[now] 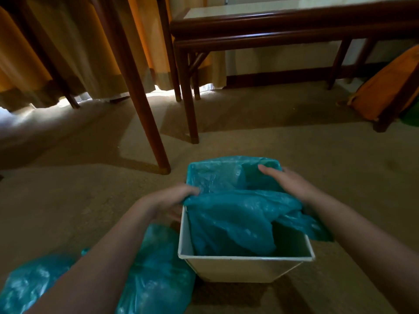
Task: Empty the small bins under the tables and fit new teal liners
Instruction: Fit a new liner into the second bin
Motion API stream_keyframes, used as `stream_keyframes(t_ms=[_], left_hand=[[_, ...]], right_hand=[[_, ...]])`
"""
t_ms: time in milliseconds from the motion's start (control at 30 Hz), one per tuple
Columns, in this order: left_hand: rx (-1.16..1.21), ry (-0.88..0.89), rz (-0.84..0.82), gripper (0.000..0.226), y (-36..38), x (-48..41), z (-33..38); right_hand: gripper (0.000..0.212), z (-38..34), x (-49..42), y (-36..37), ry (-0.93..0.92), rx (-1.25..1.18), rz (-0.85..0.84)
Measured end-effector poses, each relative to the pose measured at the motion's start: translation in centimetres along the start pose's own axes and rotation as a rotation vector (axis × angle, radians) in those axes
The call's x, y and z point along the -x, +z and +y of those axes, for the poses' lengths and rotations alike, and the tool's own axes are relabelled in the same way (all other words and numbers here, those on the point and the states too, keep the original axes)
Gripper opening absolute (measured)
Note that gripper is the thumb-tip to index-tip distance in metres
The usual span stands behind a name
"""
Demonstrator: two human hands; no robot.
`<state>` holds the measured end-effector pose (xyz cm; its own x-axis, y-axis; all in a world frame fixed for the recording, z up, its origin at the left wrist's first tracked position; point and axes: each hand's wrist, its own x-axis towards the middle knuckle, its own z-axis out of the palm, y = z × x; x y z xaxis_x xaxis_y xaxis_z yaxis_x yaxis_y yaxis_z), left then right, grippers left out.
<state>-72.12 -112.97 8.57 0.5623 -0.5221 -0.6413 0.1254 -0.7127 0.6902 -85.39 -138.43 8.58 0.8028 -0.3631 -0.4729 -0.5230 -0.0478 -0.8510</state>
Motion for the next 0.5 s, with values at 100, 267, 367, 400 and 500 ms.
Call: stream_keyframes(t_ms=[100, 267, 367, 400, 500], left_hand=[[0.054, -0.051, -0.26, 0.038, -0.2, 2.1, -1.4], [-0.515, 0.418, 0.534, 0.083, 0.6, 3.7, -1.6], [-0.656, 0.775, 0.402, 0.058, 3.0, 6.0, -1.4], [-0.72, 0.771, 0.31, 0.06, 3.6, 6.6, -1.3], [-0.875, 0.855, 0.352, 0.038, 4.4, 7.4, -1.8]], right_hand=[[0.083, 1.2, 1.6, -0.1, -0.012, -0.017, -0.075], [0.069, 4.0, 4.7, -1.0, -0.567, 0.416, 0.319], [0.063, 4.5, 6.4, -1.7, -0.842, 0.602, 0.219], [0.063, 4.8, 7.0, -1.8, -0.882, 0.746, 0.158], [0.043, 5.7, 8.0, -1.5, -1.079, 1.099, 0.227]])
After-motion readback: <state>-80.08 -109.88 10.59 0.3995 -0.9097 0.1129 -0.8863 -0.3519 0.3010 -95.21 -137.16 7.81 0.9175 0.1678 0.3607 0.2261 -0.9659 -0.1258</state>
